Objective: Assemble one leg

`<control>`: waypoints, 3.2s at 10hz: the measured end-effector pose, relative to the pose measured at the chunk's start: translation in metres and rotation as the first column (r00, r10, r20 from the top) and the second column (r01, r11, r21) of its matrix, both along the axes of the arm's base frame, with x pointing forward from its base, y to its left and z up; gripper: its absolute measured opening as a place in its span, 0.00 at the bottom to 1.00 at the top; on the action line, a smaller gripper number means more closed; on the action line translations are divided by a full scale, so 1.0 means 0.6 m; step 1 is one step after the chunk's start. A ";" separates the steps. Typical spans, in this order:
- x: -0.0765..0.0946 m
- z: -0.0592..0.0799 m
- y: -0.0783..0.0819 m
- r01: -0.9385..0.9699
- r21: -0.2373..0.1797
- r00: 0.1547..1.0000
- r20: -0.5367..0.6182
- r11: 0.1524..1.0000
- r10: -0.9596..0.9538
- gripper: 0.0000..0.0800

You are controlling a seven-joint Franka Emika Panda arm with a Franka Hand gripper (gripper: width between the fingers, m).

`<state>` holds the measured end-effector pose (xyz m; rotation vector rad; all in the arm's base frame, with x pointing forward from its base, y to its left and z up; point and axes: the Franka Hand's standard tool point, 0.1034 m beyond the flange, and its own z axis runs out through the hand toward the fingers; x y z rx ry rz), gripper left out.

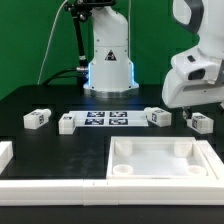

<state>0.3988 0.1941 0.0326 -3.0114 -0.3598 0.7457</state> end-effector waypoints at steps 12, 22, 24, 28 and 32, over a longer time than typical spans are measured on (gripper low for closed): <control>-0.035 -0.042 0.001 0.023 -0.122 0.954 -0.293 0.992 -0.058 0.78; 0.003 0.002 -0.018 0.040 -0.111 0.950 -0.303 0.993 -0.072 0.36; 0.026 0.041 -0.036 0.054 -0.112 0.942 -0.325 0.992 -0.088 0.36; 0.052 0.027 -0.028 0.088 -0.067 0.982 -0.163 0.994 -0.098 0.36; 0.091 0.068 -0.049 0.086 0.051 0.968 0.232 0.995 -0.096 0.36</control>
Offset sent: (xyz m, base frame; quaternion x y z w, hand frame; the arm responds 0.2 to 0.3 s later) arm -0.0055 0.0004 -0.0013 -0.0148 -0.2260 0.0078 0.9740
